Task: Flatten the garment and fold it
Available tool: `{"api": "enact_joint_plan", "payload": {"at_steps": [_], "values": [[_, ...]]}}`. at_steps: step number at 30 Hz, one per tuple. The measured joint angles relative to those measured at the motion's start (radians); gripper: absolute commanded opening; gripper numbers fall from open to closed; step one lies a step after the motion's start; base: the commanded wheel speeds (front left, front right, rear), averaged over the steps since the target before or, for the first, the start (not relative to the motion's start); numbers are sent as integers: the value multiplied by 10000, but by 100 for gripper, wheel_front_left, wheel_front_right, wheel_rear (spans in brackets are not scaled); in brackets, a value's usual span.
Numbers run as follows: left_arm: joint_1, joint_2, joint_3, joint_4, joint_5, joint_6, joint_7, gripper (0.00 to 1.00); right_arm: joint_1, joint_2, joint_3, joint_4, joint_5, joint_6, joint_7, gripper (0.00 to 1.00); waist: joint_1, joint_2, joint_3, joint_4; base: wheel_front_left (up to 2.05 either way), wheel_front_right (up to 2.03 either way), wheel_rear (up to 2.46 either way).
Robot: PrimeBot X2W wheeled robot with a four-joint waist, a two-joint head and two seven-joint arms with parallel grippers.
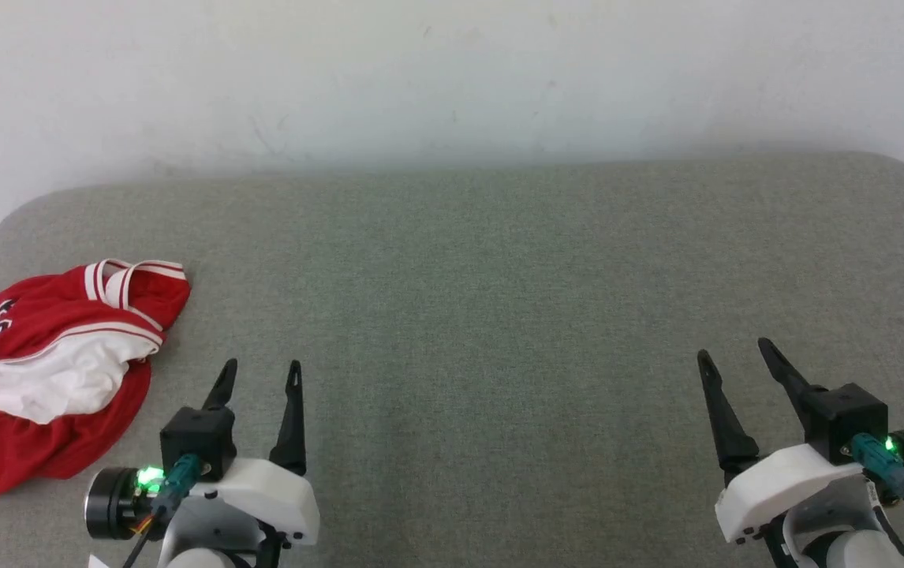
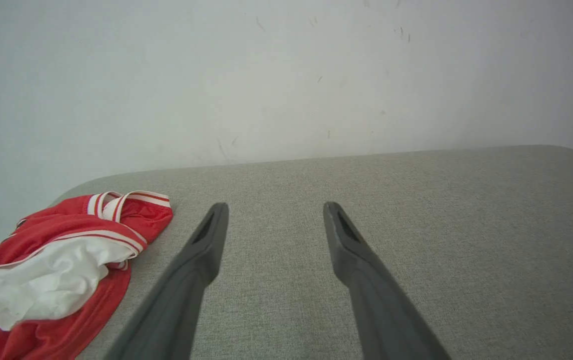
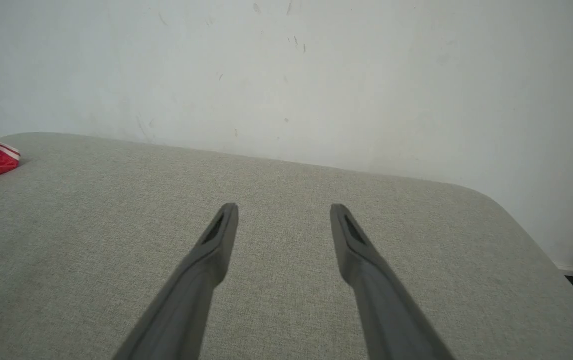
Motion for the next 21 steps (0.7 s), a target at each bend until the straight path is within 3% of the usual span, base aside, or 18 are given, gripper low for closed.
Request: {"api": "enact_joint_plan", "payload": {"at_steps": [21], "values": [[-8, 75, -176, 301, -357, 355, -439, 100, 0, 0, 69, 102, 19, 0, -320, 100, 0, 0, -36, 1057, 0, 0, 0]]}}
